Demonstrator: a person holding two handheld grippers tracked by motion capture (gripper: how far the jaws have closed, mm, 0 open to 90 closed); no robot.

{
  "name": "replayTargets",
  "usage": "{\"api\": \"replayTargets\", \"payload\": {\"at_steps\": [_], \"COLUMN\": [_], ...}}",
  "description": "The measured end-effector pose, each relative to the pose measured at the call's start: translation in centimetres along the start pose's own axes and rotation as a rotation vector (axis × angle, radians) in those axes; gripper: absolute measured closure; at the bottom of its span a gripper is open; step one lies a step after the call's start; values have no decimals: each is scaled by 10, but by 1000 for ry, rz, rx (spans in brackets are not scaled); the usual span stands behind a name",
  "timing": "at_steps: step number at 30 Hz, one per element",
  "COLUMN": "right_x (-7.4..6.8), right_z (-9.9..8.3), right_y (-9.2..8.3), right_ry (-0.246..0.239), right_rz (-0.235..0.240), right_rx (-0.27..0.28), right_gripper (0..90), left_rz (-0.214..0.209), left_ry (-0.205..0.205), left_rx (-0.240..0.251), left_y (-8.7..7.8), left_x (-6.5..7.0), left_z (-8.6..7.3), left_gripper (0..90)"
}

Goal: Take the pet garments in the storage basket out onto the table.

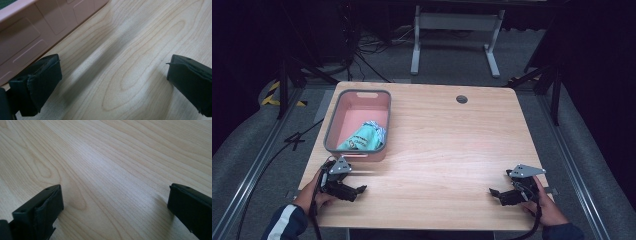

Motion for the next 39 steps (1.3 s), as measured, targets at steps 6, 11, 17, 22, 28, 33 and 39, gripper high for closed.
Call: {"api": "replayTargets", "payload": {"at_steps": [6,11,17,22,28,33,39], "right_x": [0,0,0,0,0,0,0], "right_z": [0,0,0,0,0,0,0], "right_y": [0,0,0,0,0,0,0], "right_ry": [0,-2,-2,-2,-2,-2,-2], "right_rz": [0,2,2,2,3,2,2], "right_rx": [0,0,0,1,0,0,0], "right_gripper": [5,5,5,5,5,5,5], "left_rz": [-6,-16,-37,-65,-48,-18,17], "left_ry": [10,17,26,61,65,75,86], "left_rx": [-2,-48,-79,-109,-63,-38,0], "left_y": [-1,-6,-13,-15,-23,-35,-52], "left_x": [-1,1,10,9,5,4,3], "left_z": [-1,-2,-2,-3,1,8,19], "left_gripper": [0,39,170,158,206,256,273]}}
Point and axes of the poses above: each handheld gripper's, and its own axes: y roughly forward along the jaws, z roughly out of its top, x roughly to its right, the point moved 8 cm from there along y, roughly forward along the jaws, and after that the axes turned 8 degrees about y, right-handed, at the moved point
